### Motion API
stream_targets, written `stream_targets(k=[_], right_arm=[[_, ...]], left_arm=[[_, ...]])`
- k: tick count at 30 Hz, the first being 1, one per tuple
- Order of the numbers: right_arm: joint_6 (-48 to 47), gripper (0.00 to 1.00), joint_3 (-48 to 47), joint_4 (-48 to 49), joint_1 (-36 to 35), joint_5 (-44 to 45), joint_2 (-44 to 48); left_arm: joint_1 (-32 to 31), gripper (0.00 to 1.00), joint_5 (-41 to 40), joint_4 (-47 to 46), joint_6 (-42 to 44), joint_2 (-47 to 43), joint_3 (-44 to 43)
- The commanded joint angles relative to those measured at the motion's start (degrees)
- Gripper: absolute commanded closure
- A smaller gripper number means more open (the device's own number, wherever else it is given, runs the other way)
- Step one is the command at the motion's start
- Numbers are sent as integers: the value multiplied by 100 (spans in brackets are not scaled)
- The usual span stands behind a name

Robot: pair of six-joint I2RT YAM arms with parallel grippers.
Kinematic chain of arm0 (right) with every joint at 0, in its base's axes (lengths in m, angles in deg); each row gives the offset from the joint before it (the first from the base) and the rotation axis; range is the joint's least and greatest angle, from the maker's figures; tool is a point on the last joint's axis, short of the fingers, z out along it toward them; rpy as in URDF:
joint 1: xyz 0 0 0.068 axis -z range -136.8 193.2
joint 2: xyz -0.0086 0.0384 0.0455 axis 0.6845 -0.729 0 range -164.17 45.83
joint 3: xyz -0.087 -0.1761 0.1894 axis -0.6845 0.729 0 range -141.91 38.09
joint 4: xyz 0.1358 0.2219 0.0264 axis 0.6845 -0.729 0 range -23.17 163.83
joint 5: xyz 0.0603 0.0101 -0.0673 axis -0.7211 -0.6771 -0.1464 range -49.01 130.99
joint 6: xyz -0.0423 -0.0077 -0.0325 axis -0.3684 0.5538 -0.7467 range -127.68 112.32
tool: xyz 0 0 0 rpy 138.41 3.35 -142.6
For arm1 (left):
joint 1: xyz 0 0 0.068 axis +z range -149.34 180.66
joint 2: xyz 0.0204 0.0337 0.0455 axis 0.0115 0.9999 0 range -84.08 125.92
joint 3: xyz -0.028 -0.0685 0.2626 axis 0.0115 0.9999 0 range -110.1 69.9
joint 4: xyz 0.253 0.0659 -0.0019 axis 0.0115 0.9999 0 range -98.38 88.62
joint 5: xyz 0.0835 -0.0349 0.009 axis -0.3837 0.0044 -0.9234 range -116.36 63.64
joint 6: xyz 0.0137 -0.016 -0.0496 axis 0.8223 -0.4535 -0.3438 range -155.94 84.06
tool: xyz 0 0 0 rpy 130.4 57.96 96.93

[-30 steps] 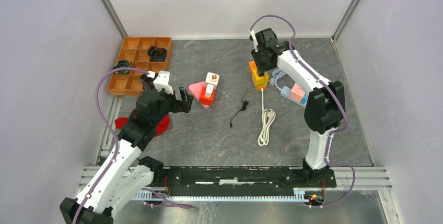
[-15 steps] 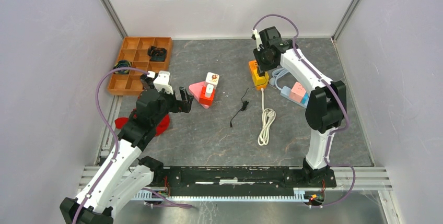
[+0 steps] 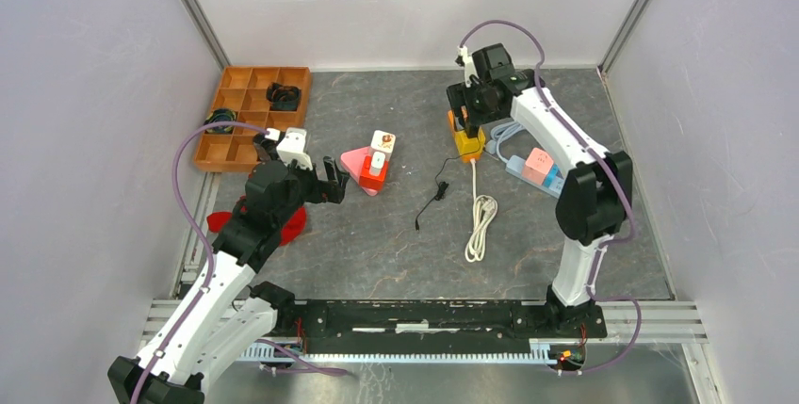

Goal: Insert the plug
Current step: Insert the plug into the socket, then pick up the plug from the corner of the board.

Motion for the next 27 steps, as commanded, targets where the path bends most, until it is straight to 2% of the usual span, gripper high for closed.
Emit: stream_targets(k=[1, 4, 8, 12, 16, 22, 27], right_arm=[[132, 15, 302, 497, 59, 113, 924], [196, 2, 765, 747, 128, 520, 1386], [474, 2, 1537, 1062, 329, 981, 2014], [928, 2, 2049, 911, 561, 1689, 2439], [1506, 2, 2735, 889, 946, 1912, 2909], [2257, 16, 4249, 1438, 2007, 1994, 4116], [2643, 19, 4666, 1230, 2644, 2171, 4273]], left_arm=[[-2, 0, -95, -158, 273, -96, 21], [-6, 0, -70, -159, 267, -100, 16], [0, 0, -58, -166, 266, -126, 19], [-2, 0, -32, -174, 264, -155, 17], [-6, 0, 12, -183, 267, -179, 27], [-4, 0, 17, -208, 270, -223, 35], [-13, 0, 67, -229, 271, -219, 48]])
